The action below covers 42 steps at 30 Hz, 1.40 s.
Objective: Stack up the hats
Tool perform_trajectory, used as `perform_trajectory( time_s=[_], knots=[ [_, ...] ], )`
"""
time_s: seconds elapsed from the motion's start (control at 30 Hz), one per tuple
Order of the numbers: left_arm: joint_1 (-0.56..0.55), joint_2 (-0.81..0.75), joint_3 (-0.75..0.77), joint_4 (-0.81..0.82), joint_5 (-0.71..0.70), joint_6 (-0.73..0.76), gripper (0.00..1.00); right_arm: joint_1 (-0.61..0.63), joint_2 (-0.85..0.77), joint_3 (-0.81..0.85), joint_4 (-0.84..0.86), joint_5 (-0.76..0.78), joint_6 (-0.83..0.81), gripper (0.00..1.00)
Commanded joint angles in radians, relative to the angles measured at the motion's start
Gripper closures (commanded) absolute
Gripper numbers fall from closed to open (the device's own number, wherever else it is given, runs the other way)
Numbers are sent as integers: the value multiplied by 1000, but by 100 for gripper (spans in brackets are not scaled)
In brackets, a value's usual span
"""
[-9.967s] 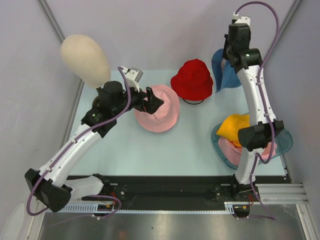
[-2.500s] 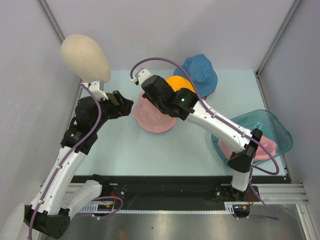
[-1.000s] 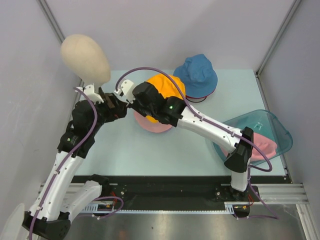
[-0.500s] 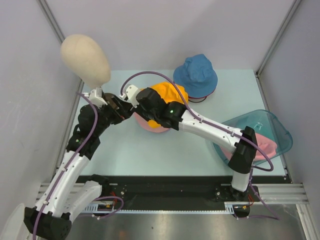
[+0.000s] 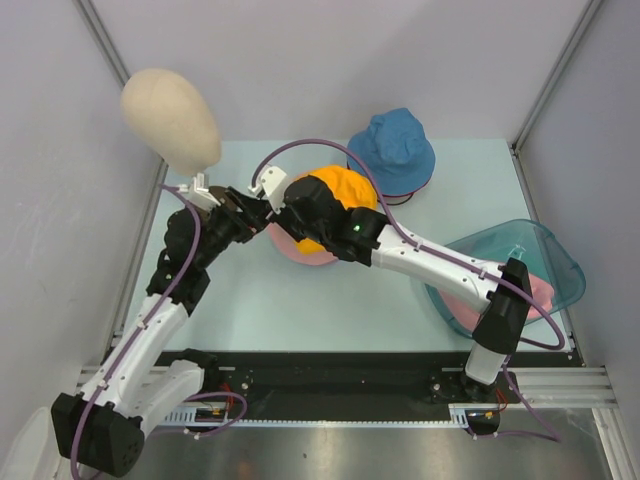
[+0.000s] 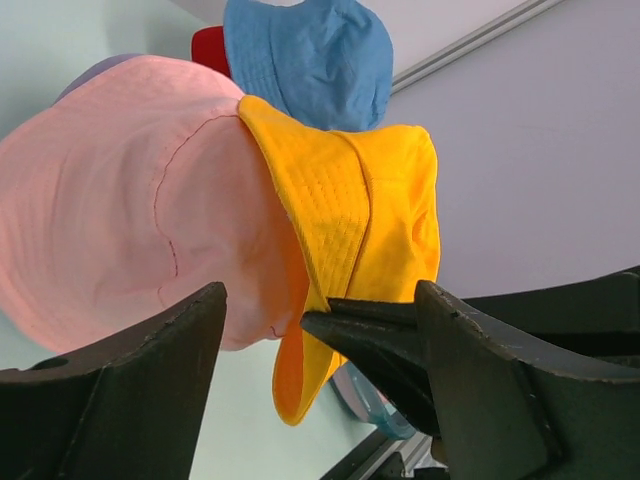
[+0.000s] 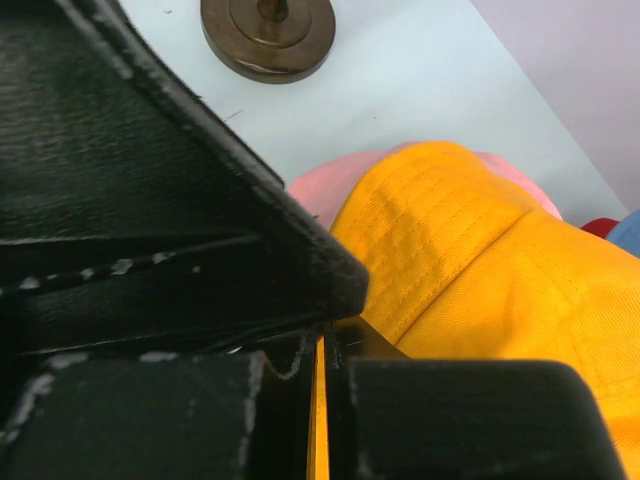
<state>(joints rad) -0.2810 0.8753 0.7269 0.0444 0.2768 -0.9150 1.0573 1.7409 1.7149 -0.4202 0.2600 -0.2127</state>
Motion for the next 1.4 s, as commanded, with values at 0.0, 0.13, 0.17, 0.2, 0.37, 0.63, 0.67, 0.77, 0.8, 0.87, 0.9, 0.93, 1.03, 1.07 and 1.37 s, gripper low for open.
perform_trajectory(
  time_s=[0.0,0.13,0.17,0.2,0.37,0.63,0.67,0.77,0.8,0.87,0.9,0.93,1.03,1.07,1.37],
  knots=[
    [5,22,-18,121,55,-47,20,3,-40,-5,90,-53,9,100],
    [5,71,-4,161,100,-57,26,4,-37,-8,90,-61,1,100],
    [5,94,-3,181,111,-64,28,3,-35,-8,90,-59,-1,100],
    [5,100,-6,192,119,-71,30,3,-34,-8,89,-62,-2,100],
    [5,120,-6,238,124,-90,62,3,-29,-8,84,-58,-4,100],
    [25,154,20,192,110,-76,100,-8,-44,12,60,-33,12,62],
    [35,151,23,177,99,-70,100,-17,-50,18,31,-27,24,48],
    [89,133,17,143,96,-45,100,-32,-105,40,-37,-4,53,23],
    [101,133,16,135,102,-30,100,-46,-124,45,-52,-5,84,22],
    [127,136,11,118,113,-21,100,-66,-185,63,-103,-13,120,21],
    [132,139,5,115,116,-18,100,-94,-199,71,-123,-21,166,21],
    [141,139,2,109,116,-18,100,-111,-222,83,-144,-34,197,22],
    [151,140,-4,95,111,-15,100,-201,-230,127,-251,-56,303,24],
    [152,137,-4,91,113,-12,100,-223,-234,126,-281,-54,317,25],
    [157,117,9,25,104,33,100,-341,-212,77,-252,-151,368,34]
  ],
)
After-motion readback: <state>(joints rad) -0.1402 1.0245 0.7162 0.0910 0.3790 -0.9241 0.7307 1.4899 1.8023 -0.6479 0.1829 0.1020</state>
